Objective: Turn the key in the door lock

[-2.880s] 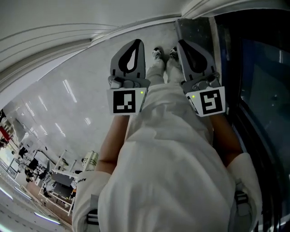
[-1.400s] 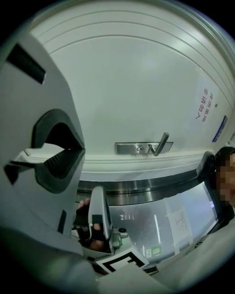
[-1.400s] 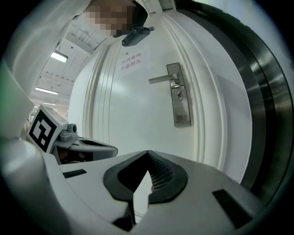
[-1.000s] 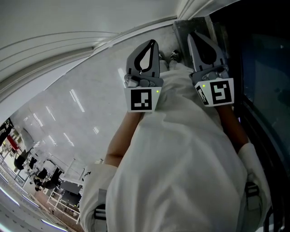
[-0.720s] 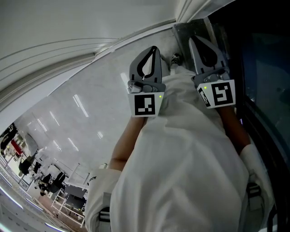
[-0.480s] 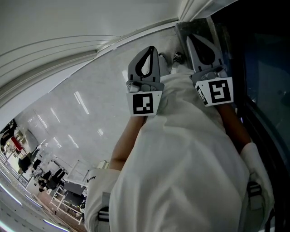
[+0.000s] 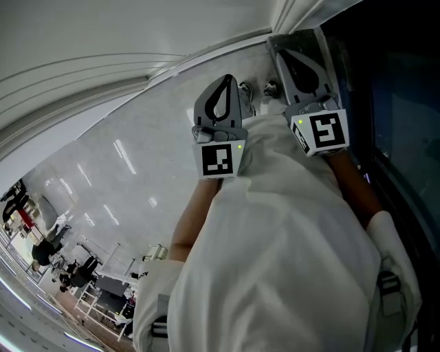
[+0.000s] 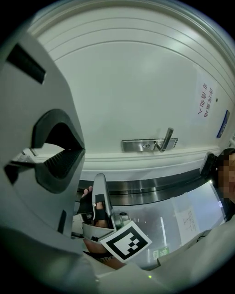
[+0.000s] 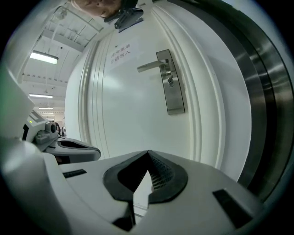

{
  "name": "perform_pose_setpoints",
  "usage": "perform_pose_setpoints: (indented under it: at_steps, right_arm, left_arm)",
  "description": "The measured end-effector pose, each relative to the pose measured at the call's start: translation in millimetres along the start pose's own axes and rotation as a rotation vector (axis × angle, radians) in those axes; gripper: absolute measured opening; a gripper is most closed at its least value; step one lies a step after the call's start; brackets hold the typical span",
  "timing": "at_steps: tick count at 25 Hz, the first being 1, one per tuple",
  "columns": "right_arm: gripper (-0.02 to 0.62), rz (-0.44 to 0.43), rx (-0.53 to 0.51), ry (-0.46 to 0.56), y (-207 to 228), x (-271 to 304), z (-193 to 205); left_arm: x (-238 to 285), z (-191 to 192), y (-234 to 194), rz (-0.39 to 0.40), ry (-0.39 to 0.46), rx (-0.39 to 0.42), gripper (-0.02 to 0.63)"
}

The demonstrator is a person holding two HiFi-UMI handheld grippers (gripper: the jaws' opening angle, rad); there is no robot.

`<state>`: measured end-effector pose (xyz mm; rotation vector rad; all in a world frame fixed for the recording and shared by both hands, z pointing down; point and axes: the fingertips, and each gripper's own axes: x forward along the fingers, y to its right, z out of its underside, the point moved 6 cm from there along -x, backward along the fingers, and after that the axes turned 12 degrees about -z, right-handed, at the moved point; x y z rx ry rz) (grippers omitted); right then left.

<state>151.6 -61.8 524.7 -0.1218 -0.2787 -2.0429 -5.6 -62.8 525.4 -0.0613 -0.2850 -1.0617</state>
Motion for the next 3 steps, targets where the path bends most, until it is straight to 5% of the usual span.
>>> perform_pose_setpoints:
  at_steps: [3]
  right_arm:
    - [0.003, -0.017, -0.007, -0.018, -4.8, 2.8, -1.1]
  left_arm:
    - [-4.4, -0.3, -2.7, -0.017, -0.003, -0.005, 0.008]
